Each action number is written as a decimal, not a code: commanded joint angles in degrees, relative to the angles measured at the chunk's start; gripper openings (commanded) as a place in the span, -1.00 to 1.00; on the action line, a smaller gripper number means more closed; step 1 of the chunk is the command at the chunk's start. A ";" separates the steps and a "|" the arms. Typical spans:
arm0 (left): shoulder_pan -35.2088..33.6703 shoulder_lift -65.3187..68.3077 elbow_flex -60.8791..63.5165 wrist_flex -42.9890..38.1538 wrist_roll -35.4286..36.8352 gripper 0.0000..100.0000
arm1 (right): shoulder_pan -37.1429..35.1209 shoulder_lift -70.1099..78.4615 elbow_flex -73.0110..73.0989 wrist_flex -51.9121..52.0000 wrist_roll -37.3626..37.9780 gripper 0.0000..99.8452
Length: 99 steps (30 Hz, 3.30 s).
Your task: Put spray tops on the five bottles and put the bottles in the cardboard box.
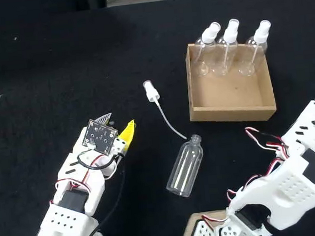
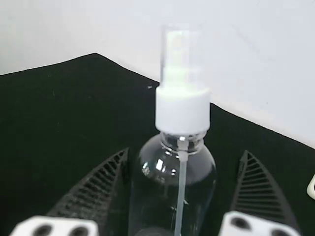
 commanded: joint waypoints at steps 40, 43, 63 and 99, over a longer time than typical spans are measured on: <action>0.22 -0.62 1.36 0.09 -0.18 -0.59 | -0.62 0.57 -1.01 -7.21 0.26 -0.42; 0.22 -0.62 1.36 0.09 -0.18 -0.59 | -0.62 0.57 -2.07 -7.03 0.26 -0.42; 0.22 -0.62 1.36 0.09 -0.18 -0.59 | -0.35 0.66 -2.68 -7.03 0.35 -0.88; 0.22 -0.62 1.36 0.09 -0.18 -0.59 | -35.34 -56.57 8.92 40.97 -7.38 -0.98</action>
